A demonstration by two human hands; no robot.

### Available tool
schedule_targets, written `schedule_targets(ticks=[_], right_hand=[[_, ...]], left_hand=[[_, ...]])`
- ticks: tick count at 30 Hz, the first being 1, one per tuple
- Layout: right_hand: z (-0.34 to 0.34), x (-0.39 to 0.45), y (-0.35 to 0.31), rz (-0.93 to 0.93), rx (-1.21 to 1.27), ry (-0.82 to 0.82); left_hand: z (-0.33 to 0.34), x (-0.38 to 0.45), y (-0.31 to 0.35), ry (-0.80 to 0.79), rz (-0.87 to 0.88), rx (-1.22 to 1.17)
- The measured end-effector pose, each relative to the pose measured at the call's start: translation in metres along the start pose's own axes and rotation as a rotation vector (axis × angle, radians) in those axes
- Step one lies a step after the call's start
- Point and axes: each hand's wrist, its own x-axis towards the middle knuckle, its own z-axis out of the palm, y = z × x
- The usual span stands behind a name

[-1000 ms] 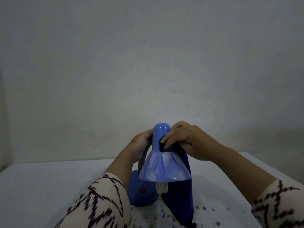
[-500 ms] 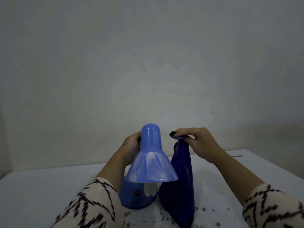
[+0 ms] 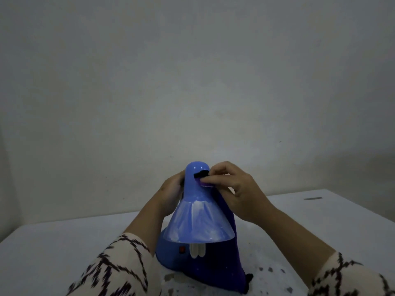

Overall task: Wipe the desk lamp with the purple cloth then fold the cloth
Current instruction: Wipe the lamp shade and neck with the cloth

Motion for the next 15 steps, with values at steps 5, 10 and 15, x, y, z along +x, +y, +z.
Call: schedule_targets(ticks=[5, 10, 15], right_hand=[[-0.004, 0.016, 0.003, 0.047, -0.003, 0.000], [0.004, 0.034, 0.005, 0.279, 0.190, 0.111], [0.010, 0.012, 0.004, 0.134, 0.122, 0.179]], left_hand=[[0.003, 0.000, 0.002, 0.022, -0.016, -0.019], [0.003, -0.001, 0.001, 0.057, -0.014, -0.031], [0.005, -0.001, -0.002, -0.024, -0.010, -0.043]])
